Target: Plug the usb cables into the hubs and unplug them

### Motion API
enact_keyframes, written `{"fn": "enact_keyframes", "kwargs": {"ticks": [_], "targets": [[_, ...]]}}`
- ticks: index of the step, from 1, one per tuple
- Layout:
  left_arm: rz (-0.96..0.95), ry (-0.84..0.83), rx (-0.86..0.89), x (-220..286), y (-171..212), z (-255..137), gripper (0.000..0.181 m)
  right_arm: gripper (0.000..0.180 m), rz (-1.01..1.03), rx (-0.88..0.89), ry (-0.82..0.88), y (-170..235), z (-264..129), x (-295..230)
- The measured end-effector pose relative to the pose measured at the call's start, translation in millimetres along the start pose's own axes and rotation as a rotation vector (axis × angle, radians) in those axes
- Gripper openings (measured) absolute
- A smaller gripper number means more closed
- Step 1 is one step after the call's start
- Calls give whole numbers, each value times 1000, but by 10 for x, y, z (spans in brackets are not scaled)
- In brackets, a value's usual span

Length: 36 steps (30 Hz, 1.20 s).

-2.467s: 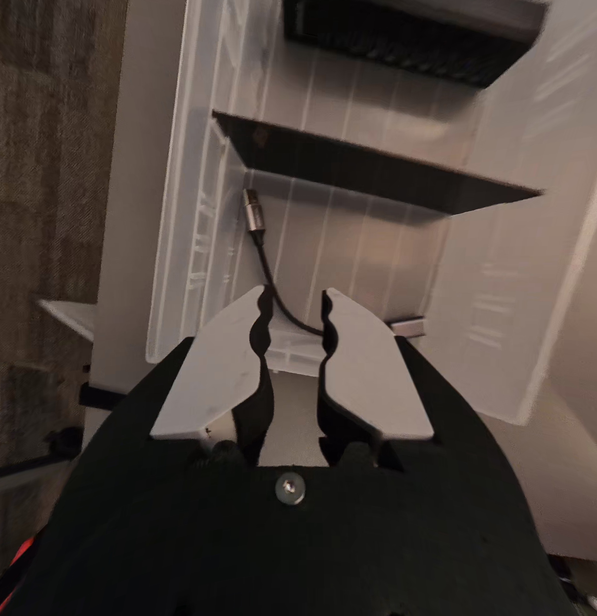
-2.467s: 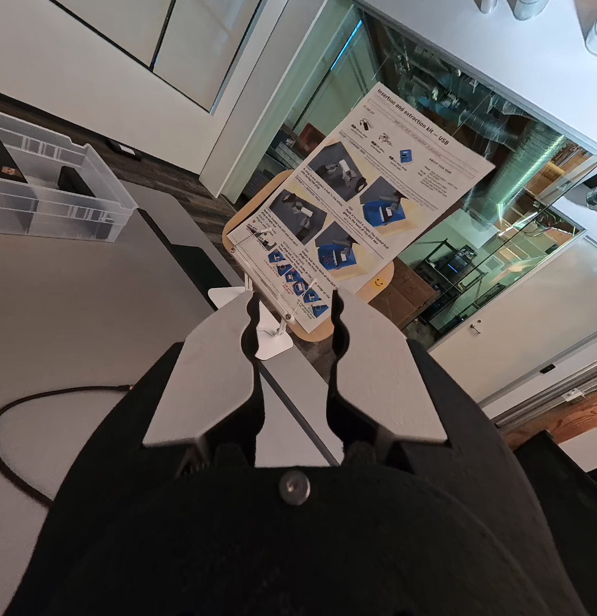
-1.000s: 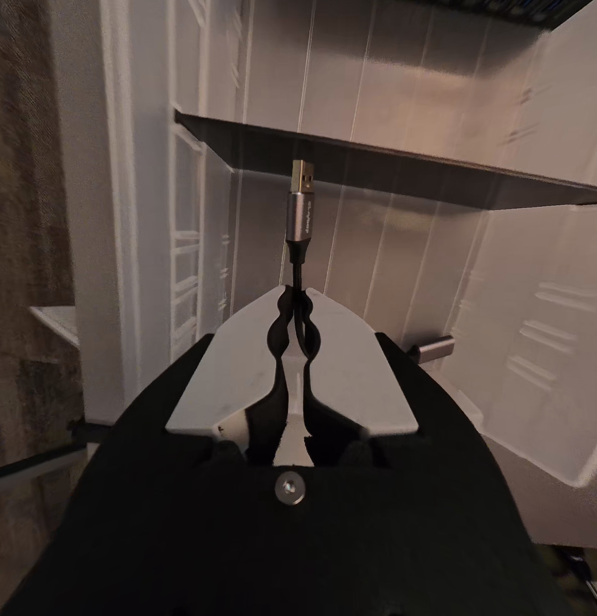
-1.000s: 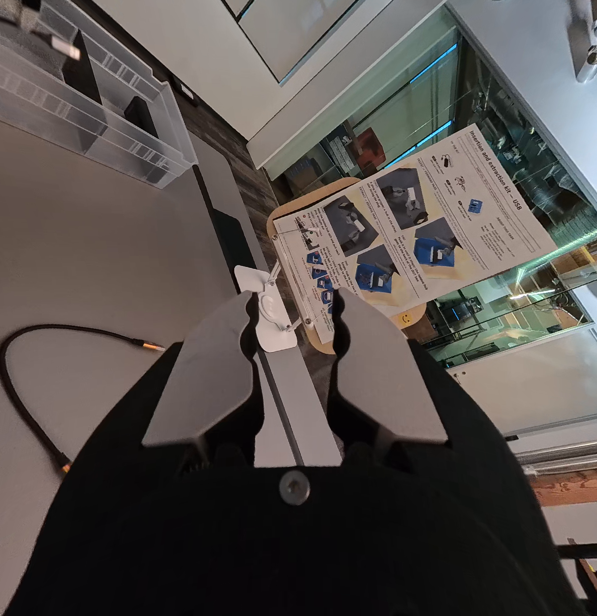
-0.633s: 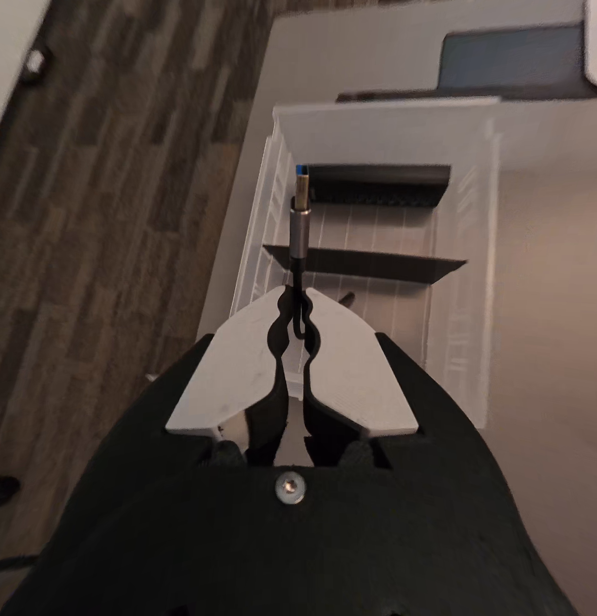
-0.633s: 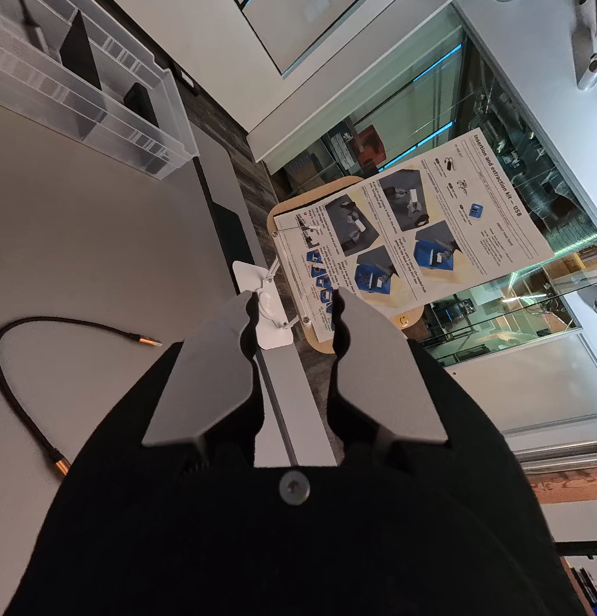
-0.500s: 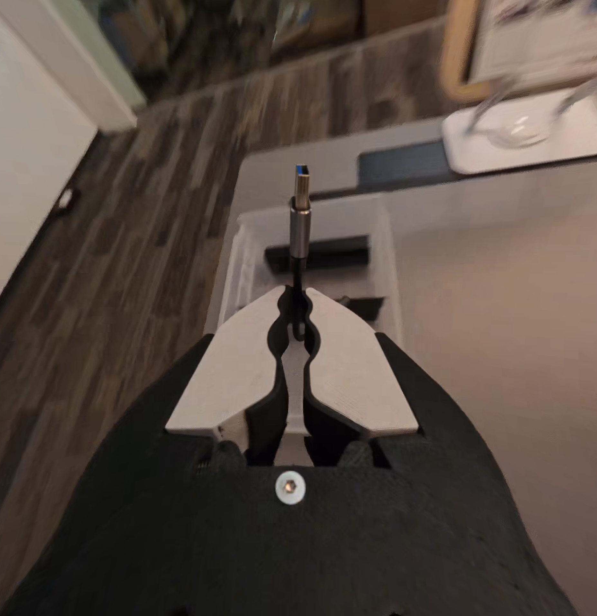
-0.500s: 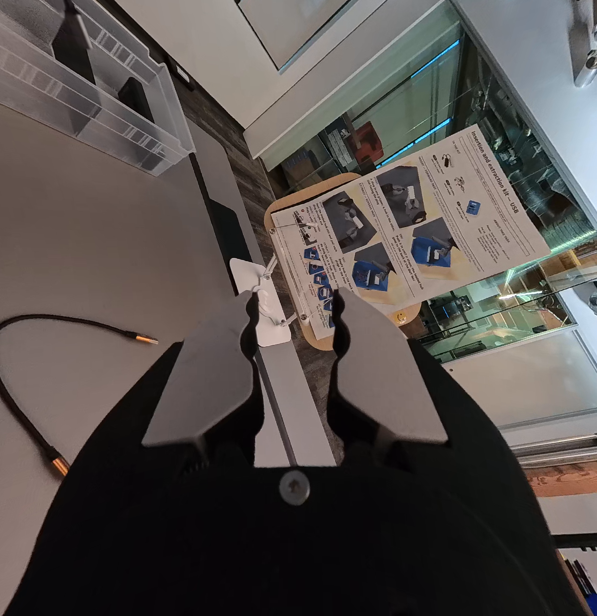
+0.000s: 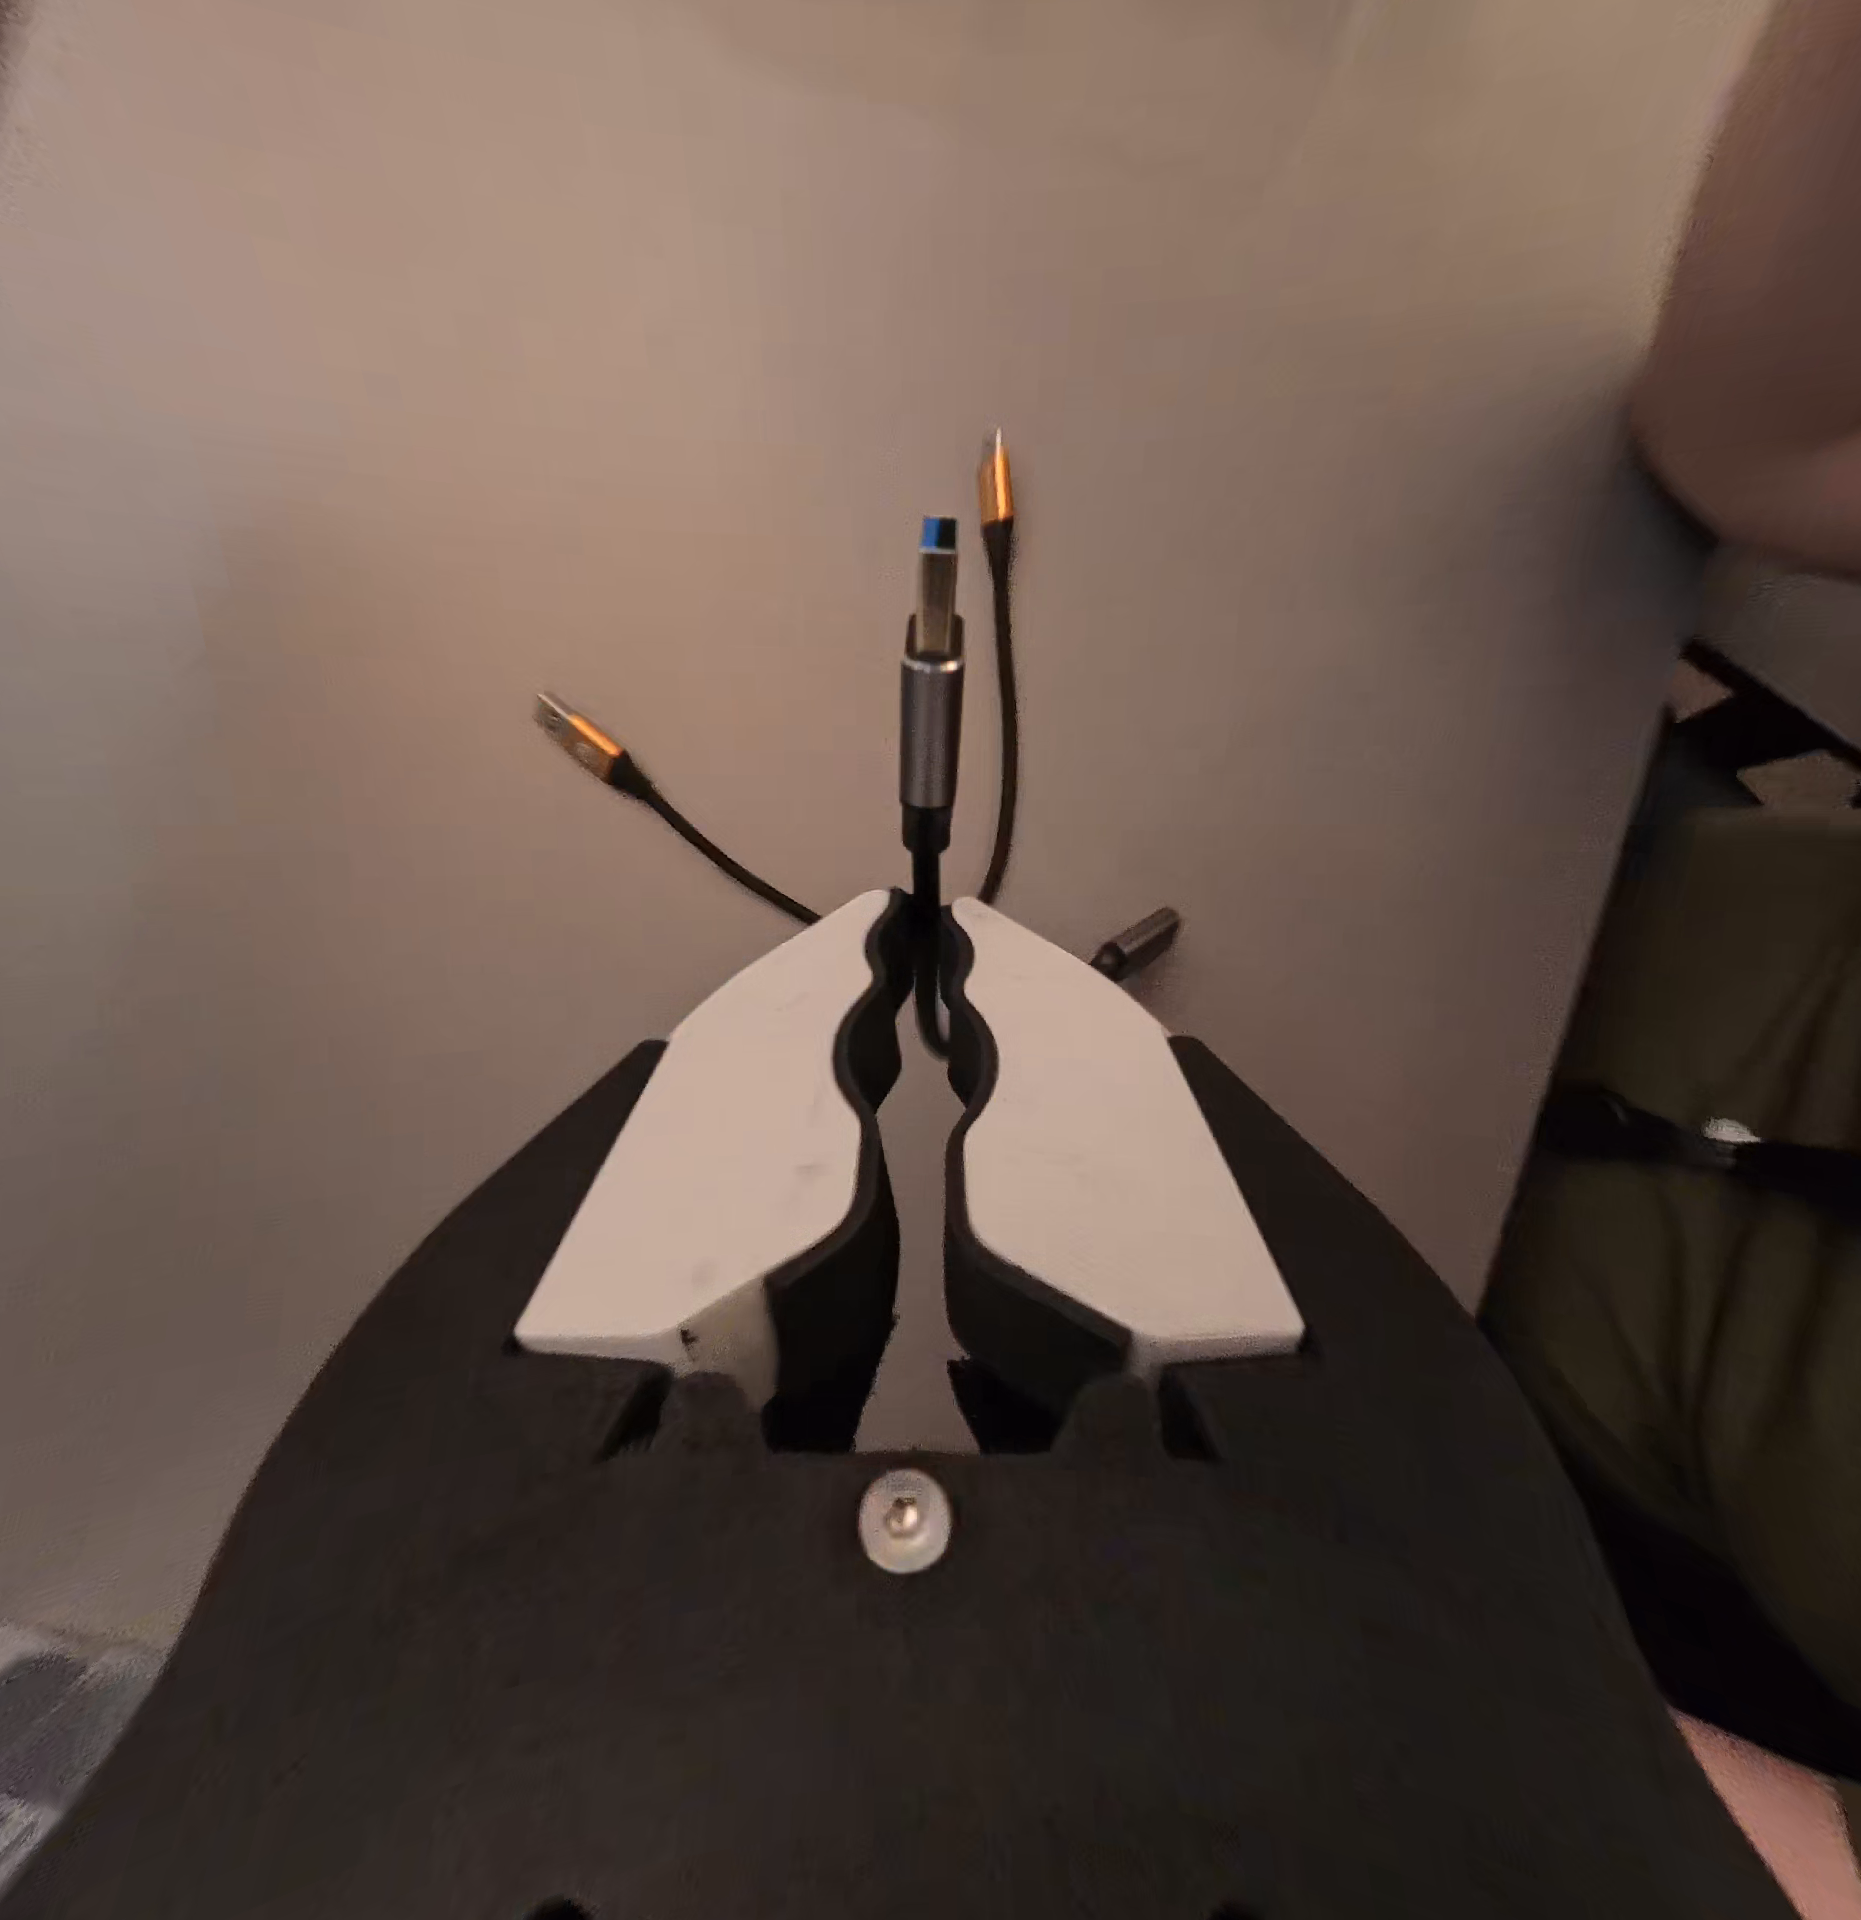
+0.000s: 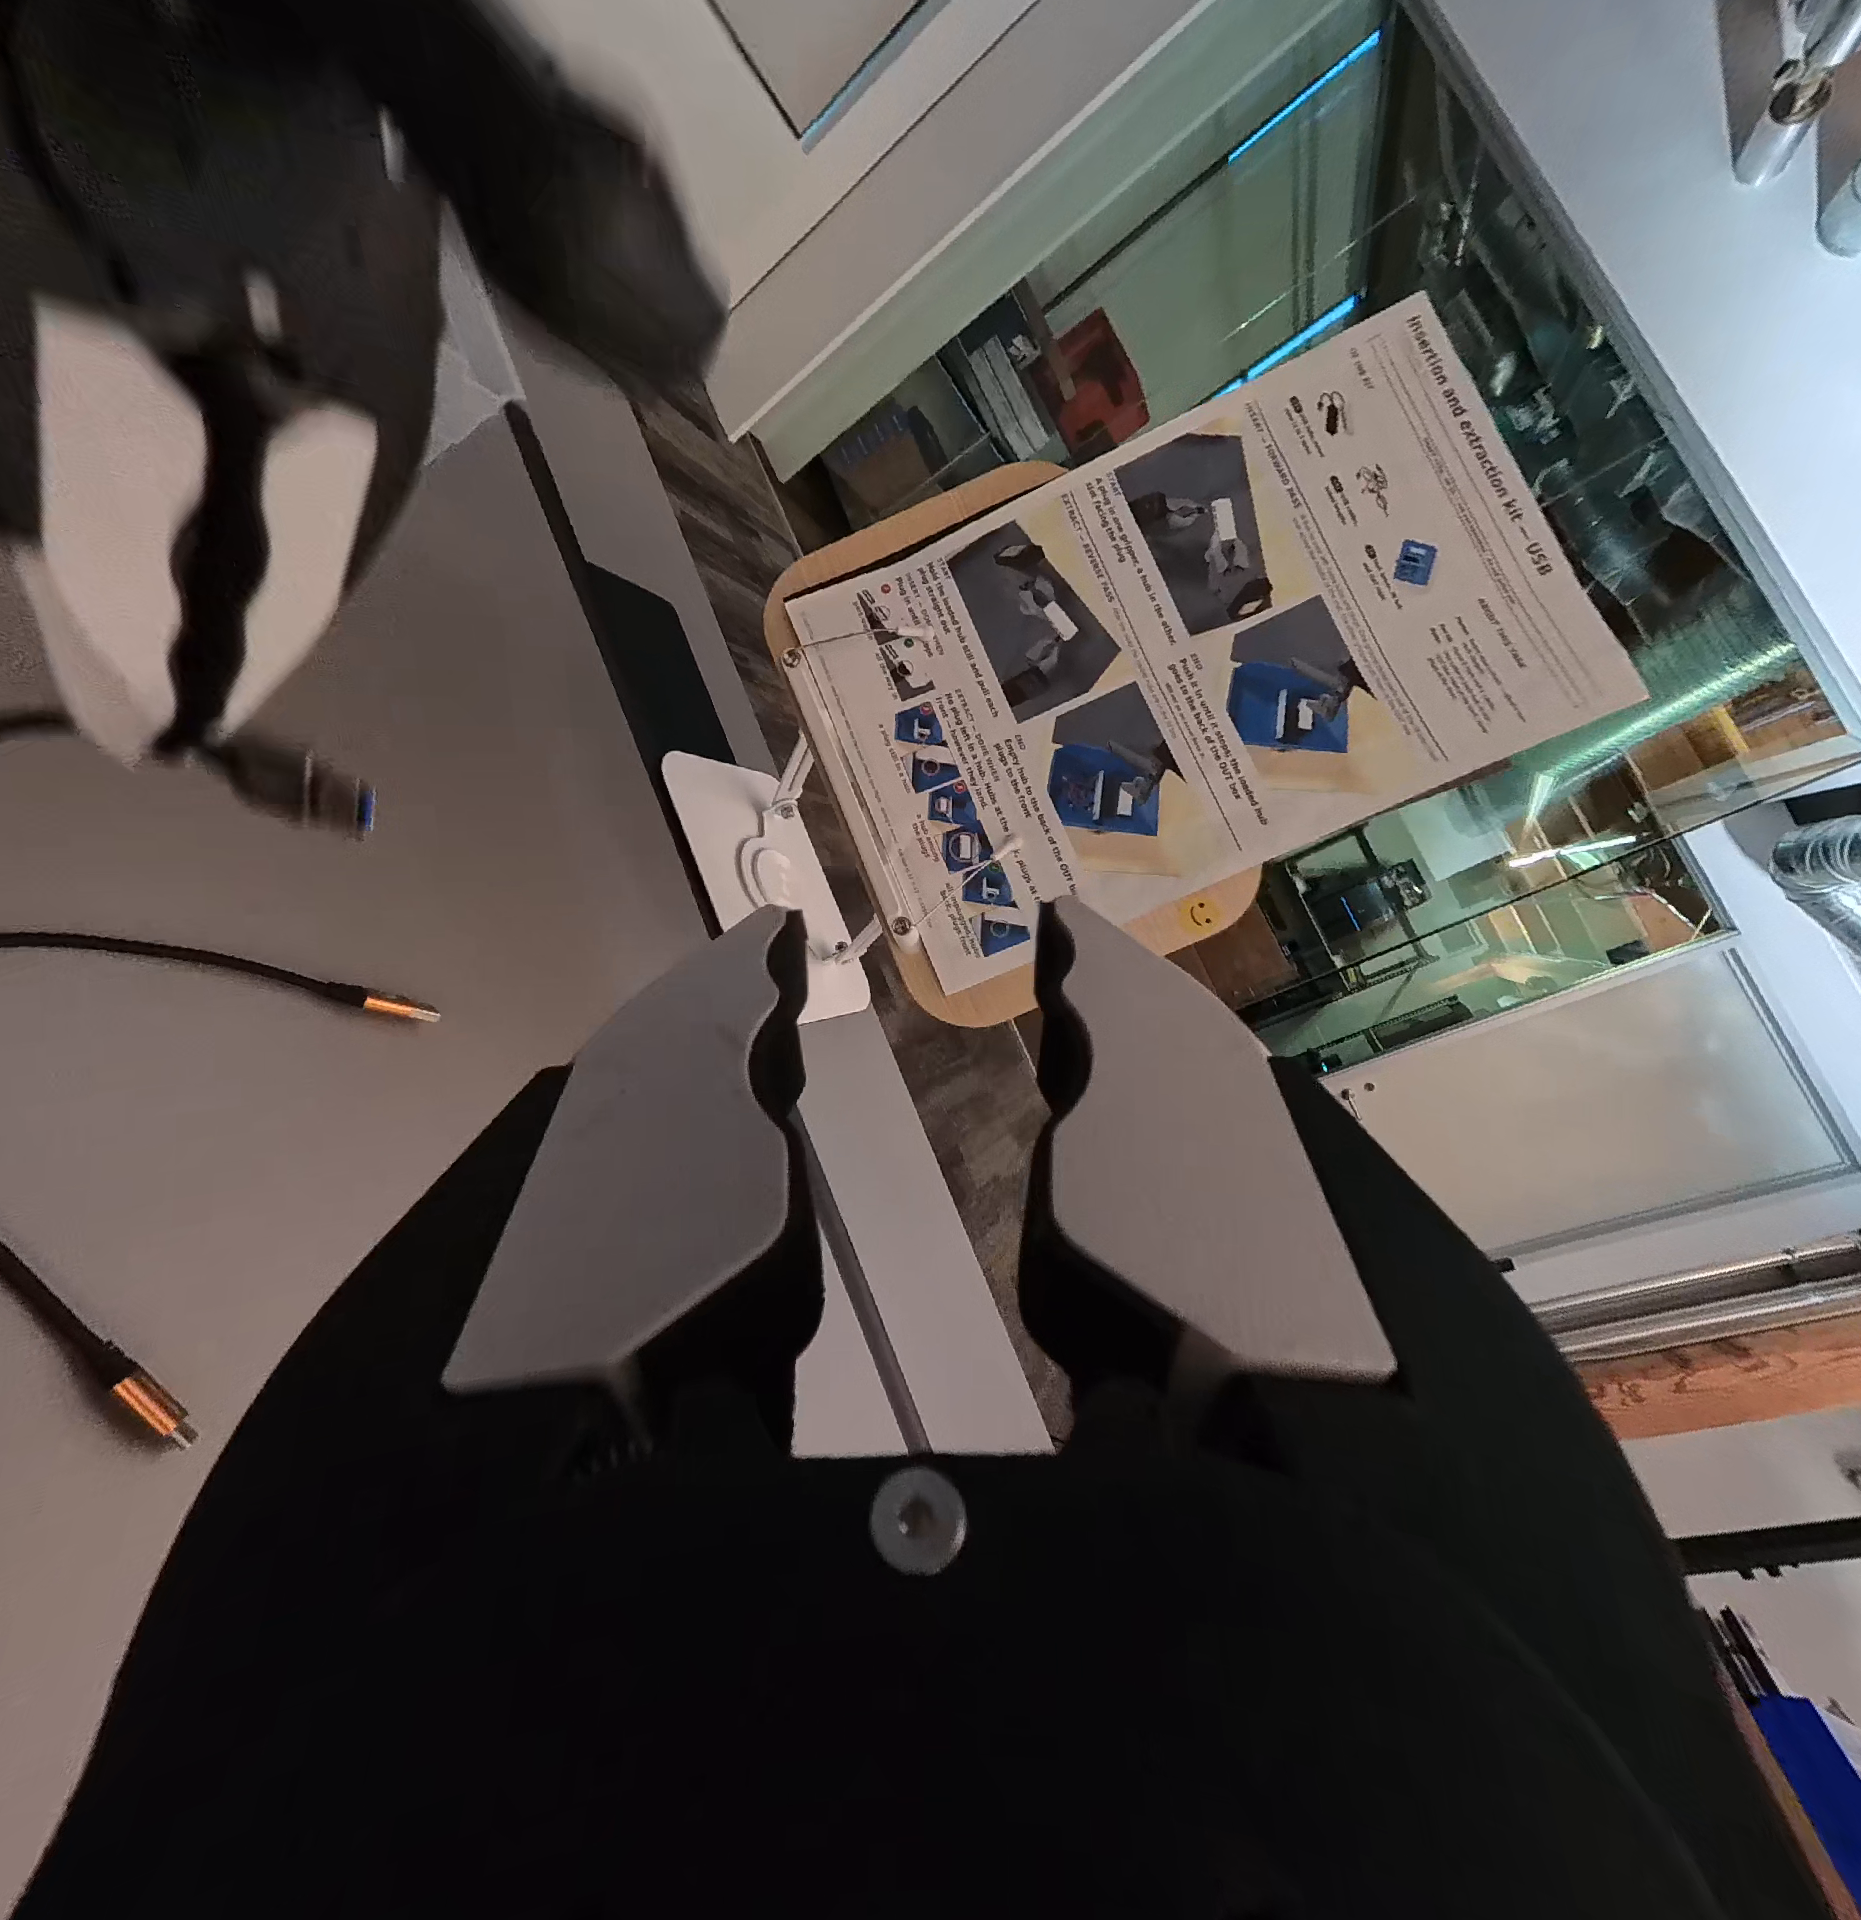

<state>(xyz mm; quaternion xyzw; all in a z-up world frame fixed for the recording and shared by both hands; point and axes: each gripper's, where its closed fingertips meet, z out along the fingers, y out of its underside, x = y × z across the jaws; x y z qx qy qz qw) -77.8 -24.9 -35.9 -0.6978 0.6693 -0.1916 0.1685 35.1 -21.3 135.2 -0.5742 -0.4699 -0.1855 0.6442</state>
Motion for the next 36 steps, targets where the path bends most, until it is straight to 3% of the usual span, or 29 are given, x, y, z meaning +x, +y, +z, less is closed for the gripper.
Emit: {"fn": "enact_keyframes", "kwargs": {"ticks": [1,9,14,15,19,21,23,26,29,30,32,36], "targets": [[-5,2,-47,-53,29,177,3,43,5,8,5,-6,-21,19],[-63,113,-88,-144,-2,1030,3,43,6,35,33,-40,-140,96],[-77,75,-5,-285,-89,1200,7,43,8,44,49,-42,-197,139],[-85,58,41,-335,-153,1153,16,43,8,46,54,-39,-207,150],[-63,-38,271,-512,-455,617,24,43,12,53,64,-36,-241,181],[-19,-202,456,-689,-608,24,30,42,9,56,69,-39,-252,193],[13,-416,689,-869,-644,-809,40,42,6,59,74,-44,-265,204],[51,-750,984,-1122,-270,-2068,52,42,11,78,78,-61,-274,225],[197,-906,980,-1376,327,-2712,41,42,14,101,67,-68,-248,216],[200,-891,888,-1531,555,-2729,34,42,11,97,67,-54,-230,216],[128,-851,652,-1918,1067,-2618,50,42,5,68,67,-3,-180,219],[122,-685,243,-2368,1984,-2065,48,42,-19,-8,59,116,-58,182]]}}
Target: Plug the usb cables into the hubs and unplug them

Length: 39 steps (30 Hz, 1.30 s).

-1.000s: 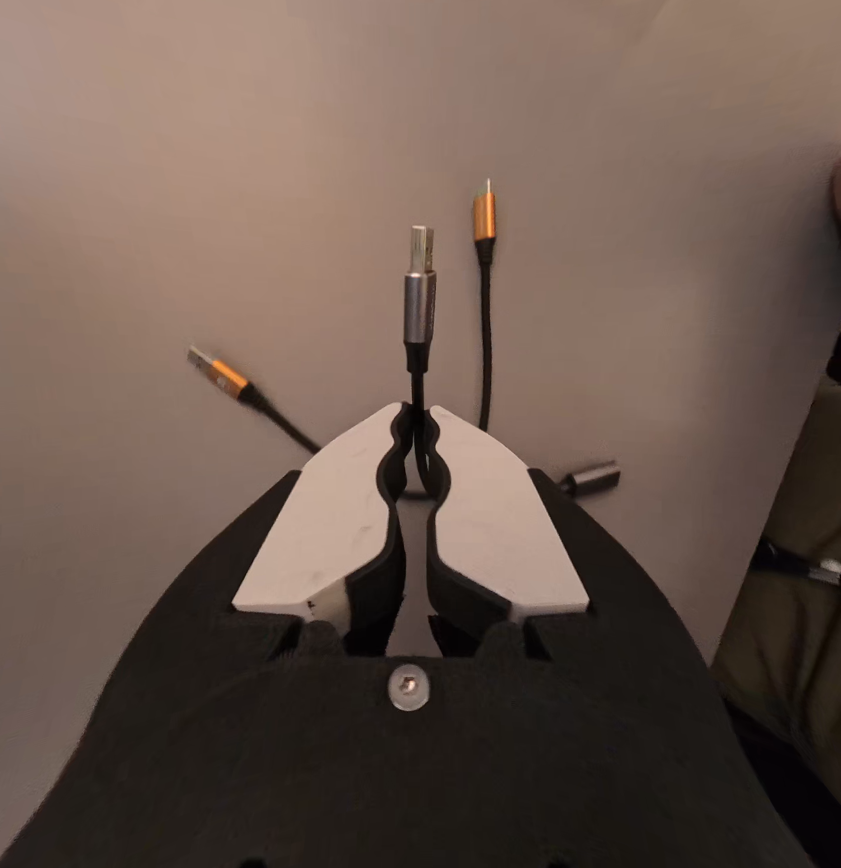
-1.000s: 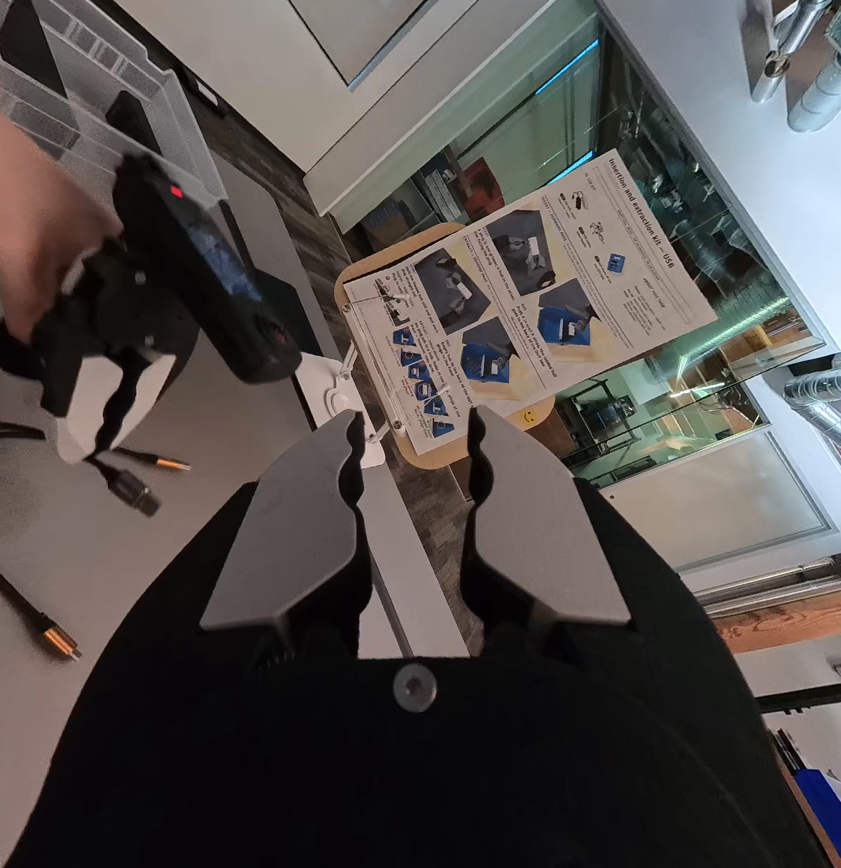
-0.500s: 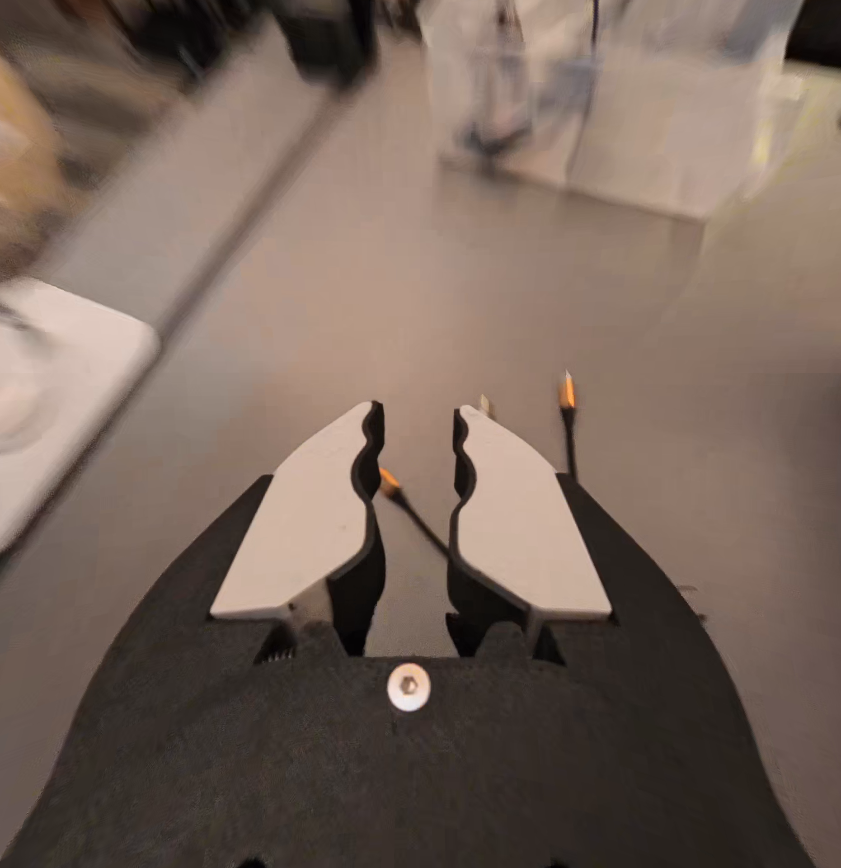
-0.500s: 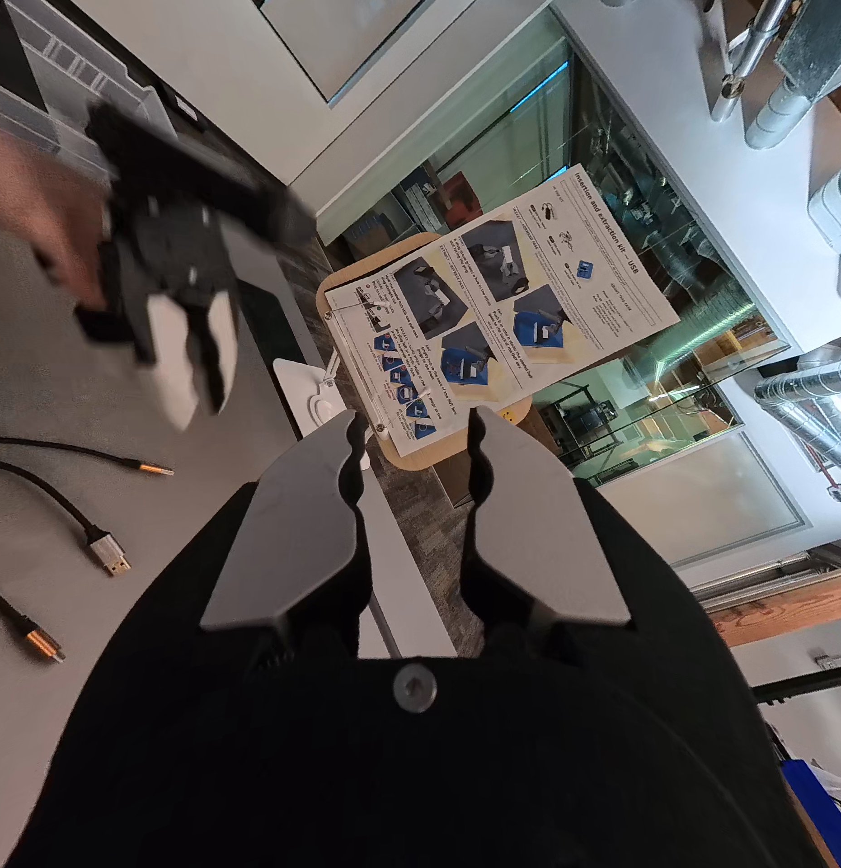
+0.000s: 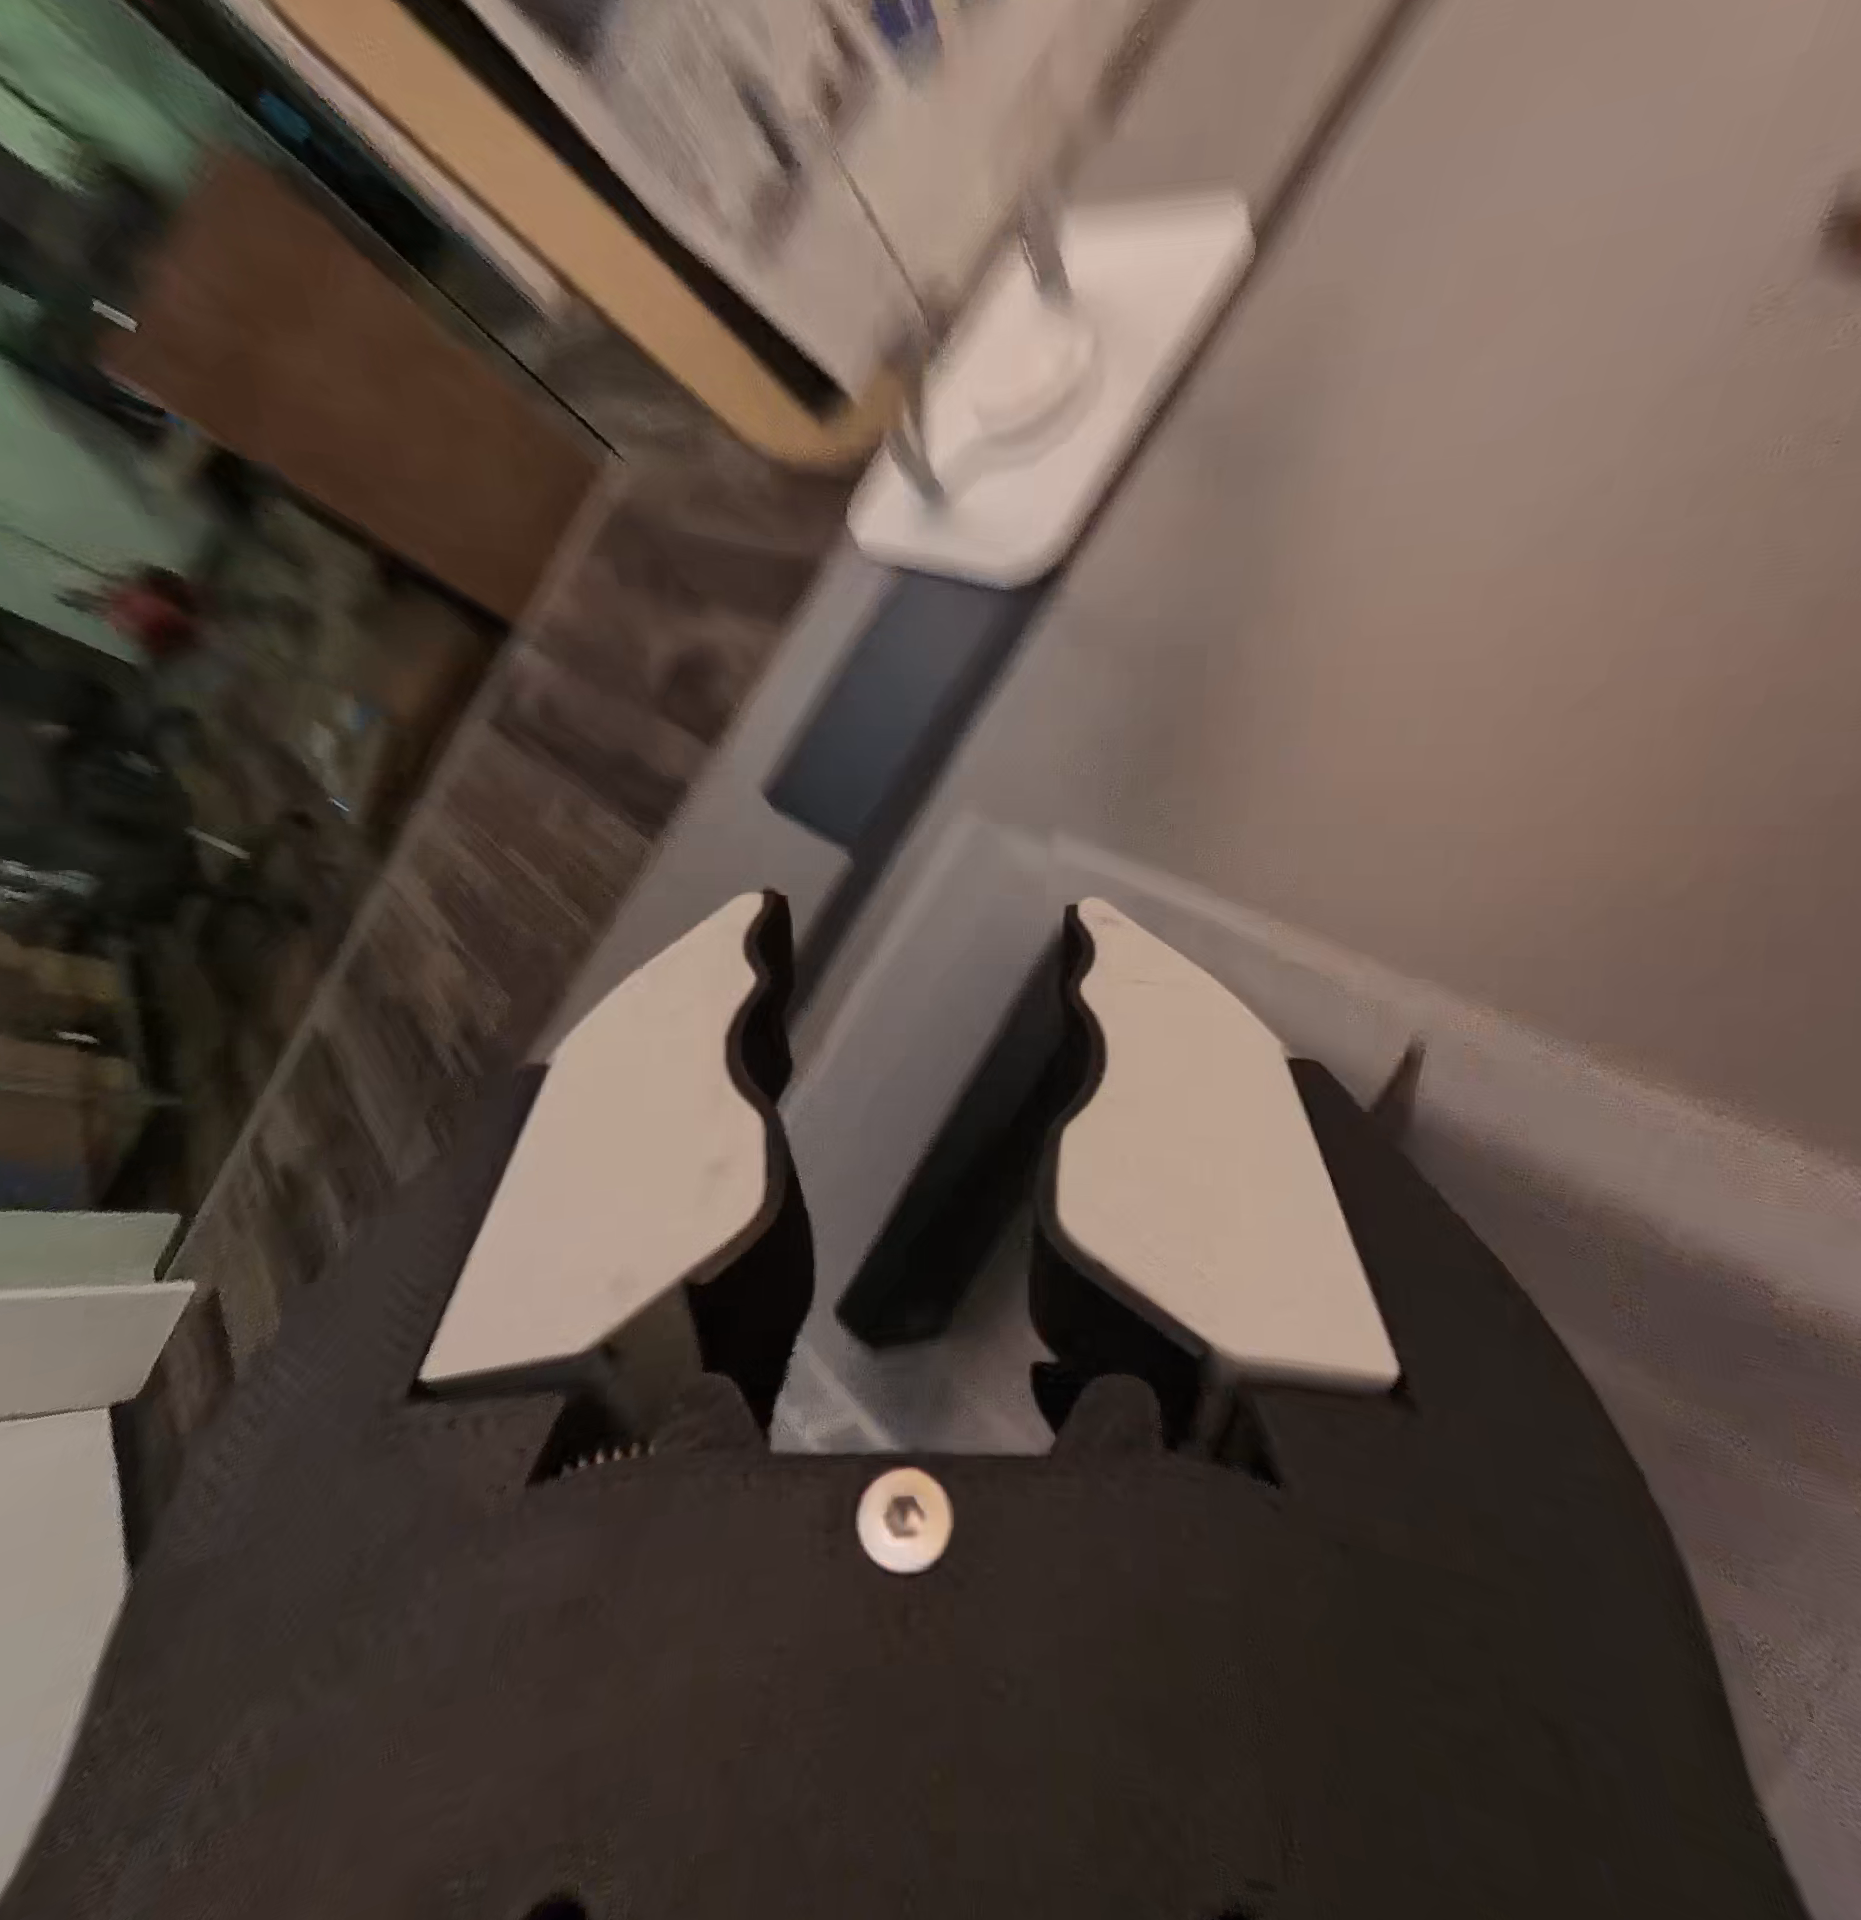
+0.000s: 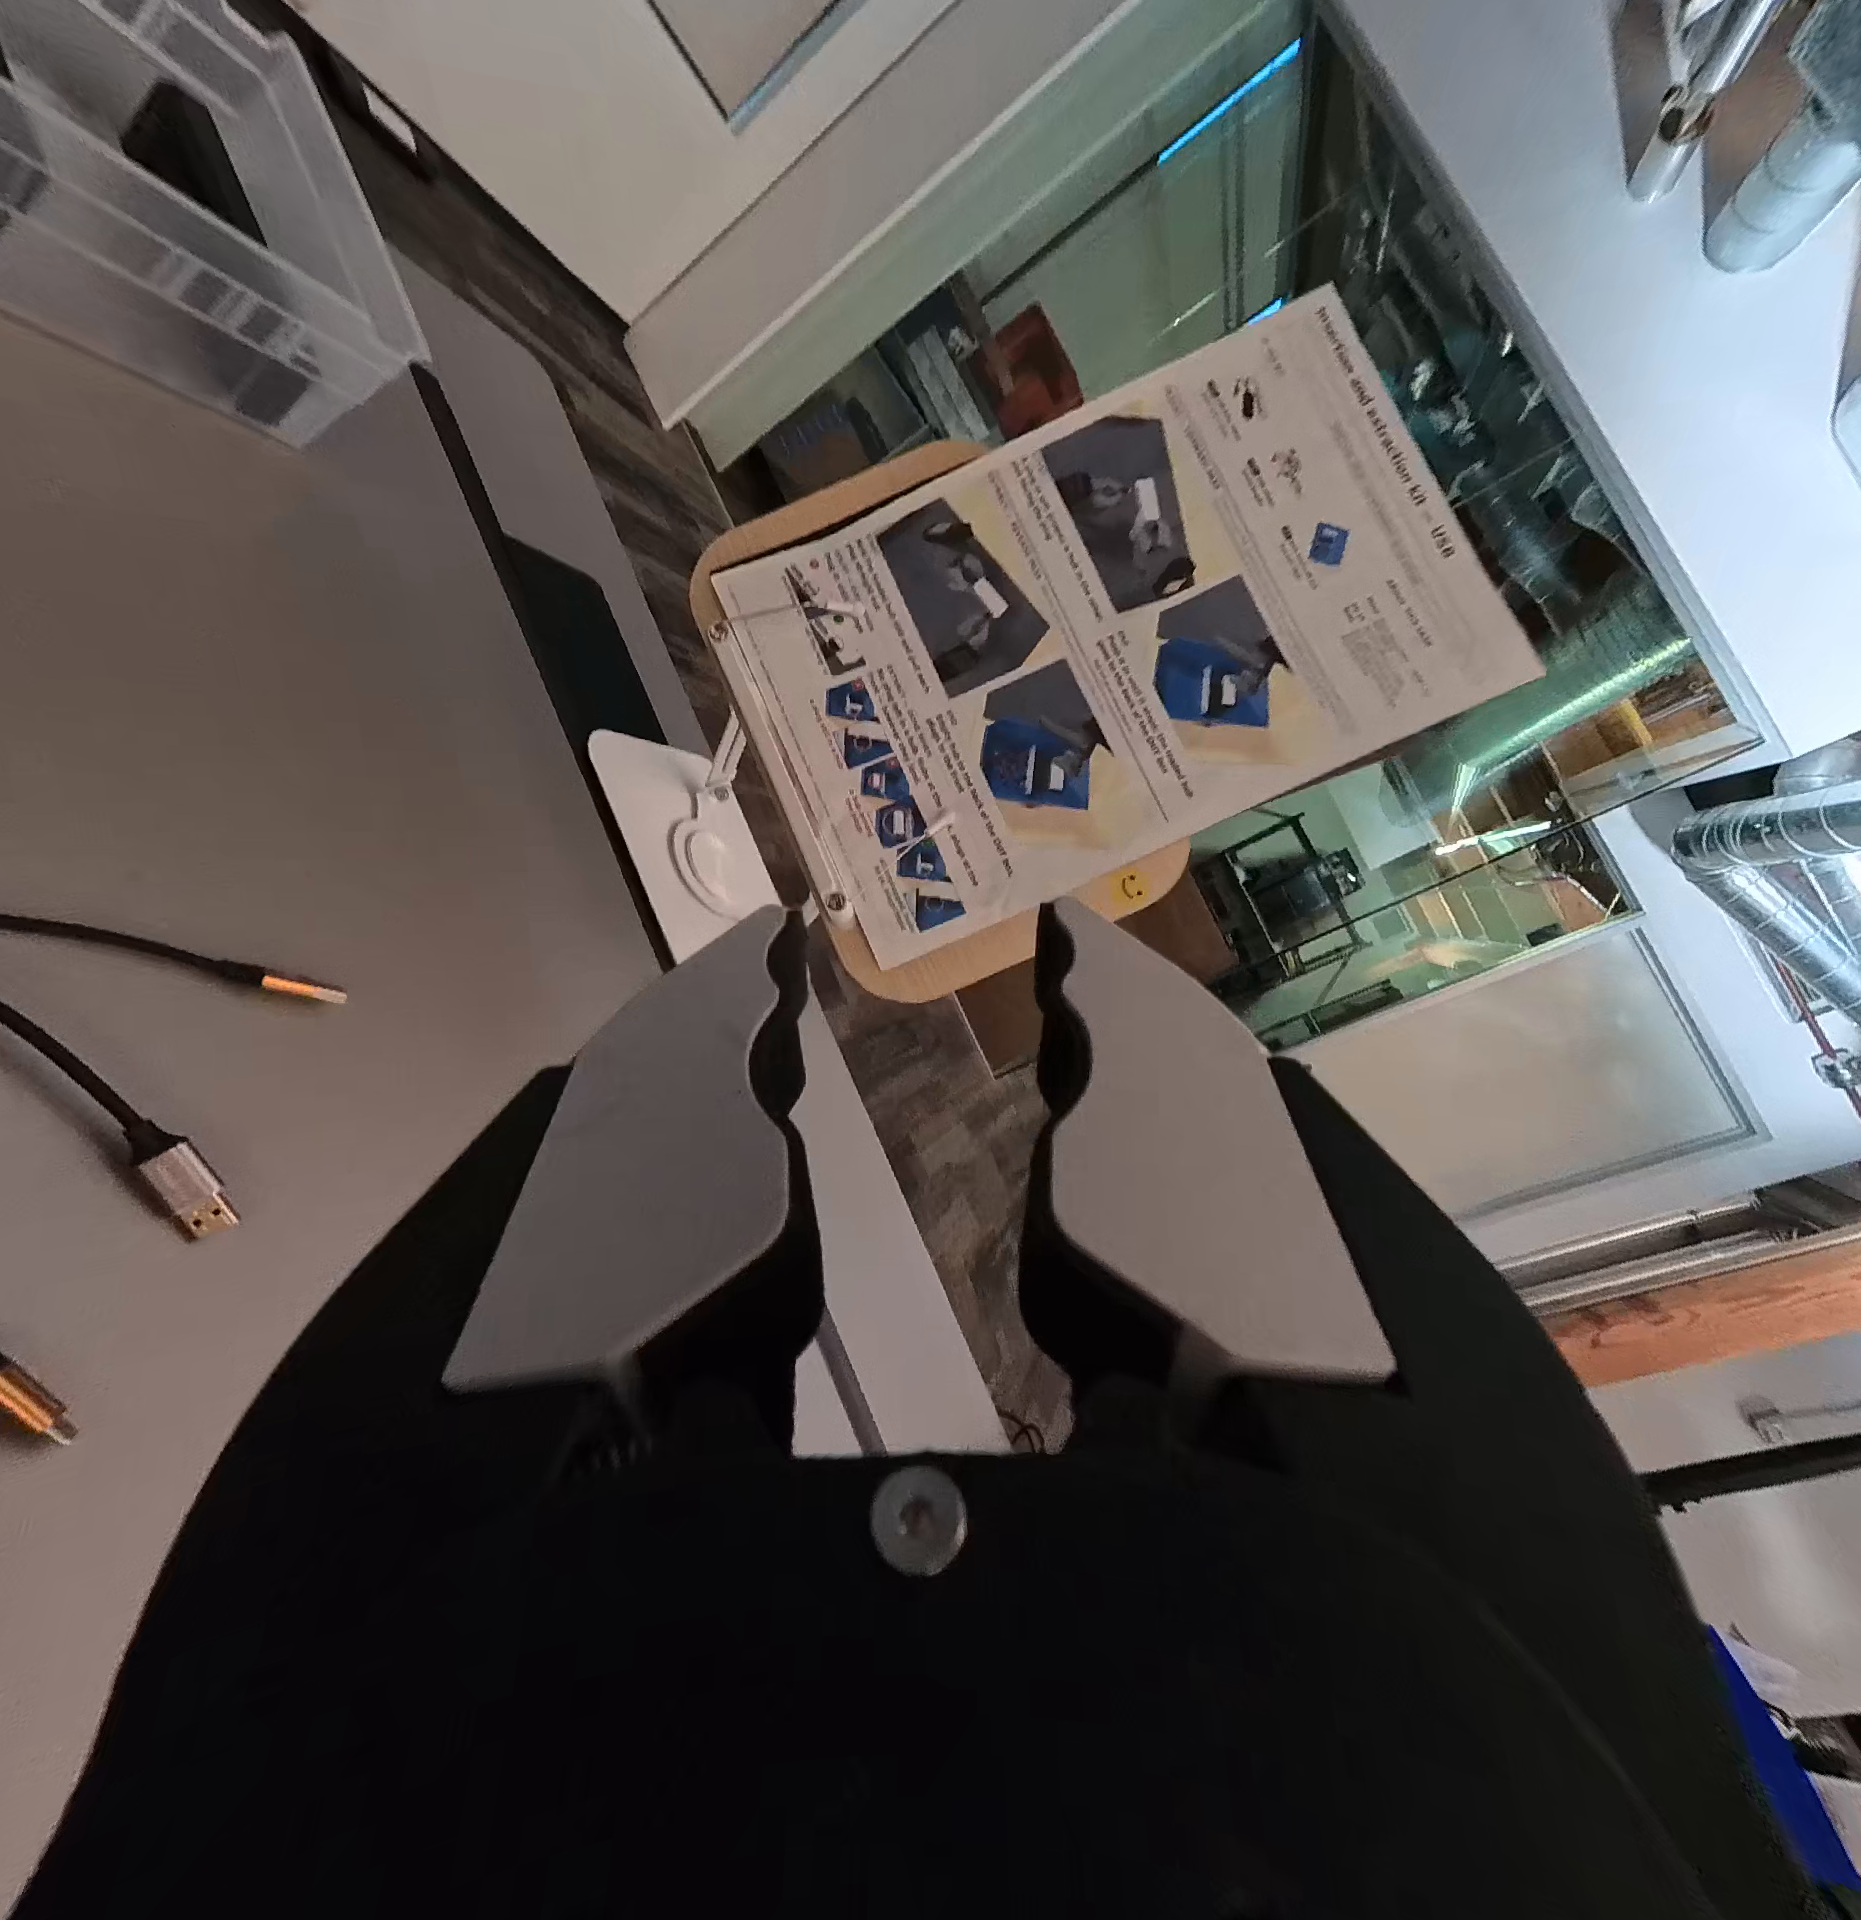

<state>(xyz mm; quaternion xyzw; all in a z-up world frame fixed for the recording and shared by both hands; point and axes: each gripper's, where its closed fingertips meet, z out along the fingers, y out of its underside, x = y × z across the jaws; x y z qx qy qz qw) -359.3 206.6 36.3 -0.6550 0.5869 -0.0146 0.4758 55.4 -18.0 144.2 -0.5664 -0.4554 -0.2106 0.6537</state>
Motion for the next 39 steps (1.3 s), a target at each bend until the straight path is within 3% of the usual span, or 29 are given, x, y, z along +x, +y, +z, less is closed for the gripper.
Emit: {"fn": "enact_keyframes", "kwargs": {"ticks": [4,8,11,15,18,20,29,31,39], "targets": [[151,85,-236,68,689,368,33,43,-16,-52,-34,67,170,-121],[174,260,-371,270,1074,625,40,43,-63,-124,-79,175,384,-299],[278,266,-428,280,1253,760,46,43,-110,-185,-100,295,514,-396],[280,269,-476,286,1434,916,50,41,-126,-183,-127,350,690,-511],[326,242,-475,264,1459,952,46,40,-153,-187,-149,382,770,-589],[320,279,-460,262,1433,924,33,40,-156,-187,-159,393,798,-619],[253,414,-530,389,1521,1025,45,40,-160,-187,-199,432,874,-714],[255,401,-531,369,1503,1050,34,40,-166,-191,-205,432,875,-733],[158,407,-575,365,1541,961,29,40,-170,-185,-218,414,847,-756]]}}
